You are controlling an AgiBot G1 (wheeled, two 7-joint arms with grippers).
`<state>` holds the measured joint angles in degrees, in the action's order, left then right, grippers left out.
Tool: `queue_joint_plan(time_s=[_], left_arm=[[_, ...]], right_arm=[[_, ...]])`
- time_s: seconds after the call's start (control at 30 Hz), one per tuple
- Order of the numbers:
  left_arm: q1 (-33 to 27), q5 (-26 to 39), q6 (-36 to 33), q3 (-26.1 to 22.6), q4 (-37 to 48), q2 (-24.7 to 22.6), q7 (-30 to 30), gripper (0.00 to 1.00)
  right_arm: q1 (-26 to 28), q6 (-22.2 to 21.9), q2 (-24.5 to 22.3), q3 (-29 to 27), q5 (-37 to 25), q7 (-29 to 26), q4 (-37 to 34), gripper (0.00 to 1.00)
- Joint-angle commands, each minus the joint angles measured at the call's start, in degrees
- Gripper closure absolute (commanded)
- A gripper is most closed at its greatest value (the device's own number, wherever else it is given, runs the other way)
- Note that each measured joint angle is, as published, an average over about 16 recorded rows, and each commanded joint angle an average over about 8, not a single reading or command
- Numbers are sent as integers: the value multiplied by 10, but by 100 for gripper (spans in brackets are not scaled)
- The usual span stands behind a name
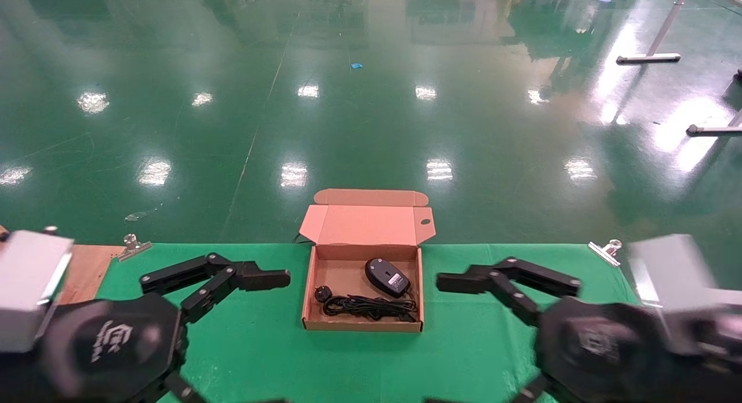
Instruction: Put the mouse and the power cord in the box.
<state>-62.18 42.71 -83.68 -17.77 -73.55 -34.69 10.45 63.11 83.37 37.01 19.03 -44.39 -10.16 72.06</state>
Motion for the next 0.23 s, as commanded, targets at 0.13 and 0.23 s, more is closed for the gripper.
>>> queue_joint_plan(time_s=[0.13, 0.23], left_arm=[[8, -11, -29, 25, 0, -4, 3, 0], [9, -12, -35, 29, 0, -5, 4, 0]], right_arm=[[-21, 32, -27, -42, 35, -7, 21, 0], [-26, 40, -34, -52, 43, -8, 26, 0]])
